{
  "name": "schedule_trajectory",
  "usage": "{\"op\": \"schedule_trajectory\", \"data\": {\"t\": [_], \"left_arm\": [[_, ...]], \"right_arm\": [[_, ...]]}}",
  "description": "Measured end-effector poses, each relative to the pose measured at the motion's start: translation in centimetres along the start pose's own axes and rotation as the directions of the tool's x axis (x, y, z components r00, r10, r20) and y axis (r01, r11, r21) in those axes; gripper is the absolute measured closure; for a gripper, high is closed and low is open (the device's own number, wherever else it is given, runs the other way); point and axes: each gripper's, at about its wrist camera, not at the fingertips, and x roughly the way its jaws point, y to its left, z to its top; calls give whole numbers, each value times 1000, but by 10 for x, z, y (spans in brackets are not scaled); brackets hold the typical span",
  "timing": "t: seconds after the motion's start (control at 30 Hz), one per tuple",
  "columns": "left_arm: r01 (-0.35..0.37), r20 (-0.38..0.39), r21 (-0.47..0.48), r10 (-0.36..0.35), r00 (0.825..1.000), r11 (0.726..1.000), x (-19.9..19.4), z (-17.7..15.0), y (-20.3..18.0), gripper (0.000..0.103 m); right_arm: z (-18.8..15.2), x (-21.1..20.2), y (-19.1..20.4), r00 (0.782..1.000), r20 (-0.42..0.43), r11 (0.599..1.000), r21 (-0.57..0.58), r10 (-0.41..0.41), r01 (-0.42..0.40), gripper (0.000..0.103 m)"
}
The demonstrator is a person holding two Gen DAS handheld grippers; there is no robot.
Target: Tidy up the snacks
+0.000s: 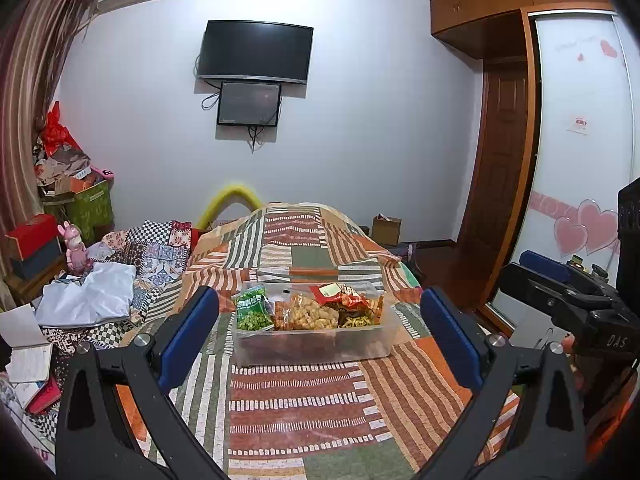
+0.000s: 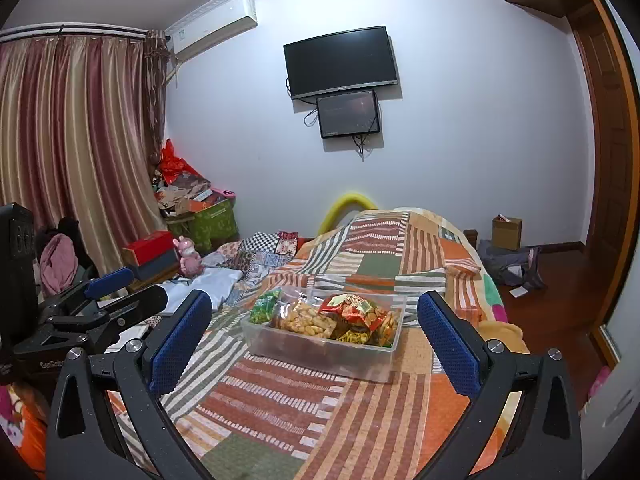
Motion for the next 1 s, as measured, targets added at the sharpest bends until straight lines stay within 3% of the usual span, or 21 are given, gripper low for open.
{"op": "schedule_trajectory", "data": {"t": [1.0], "left_arm": [[11, -10, -4, -11, 1000, 1000, 0, -3, -1, 1]], "right_arm": [[1, -3, 1, 1000, 1, 1000, 0, 6, -6, 0]]}}
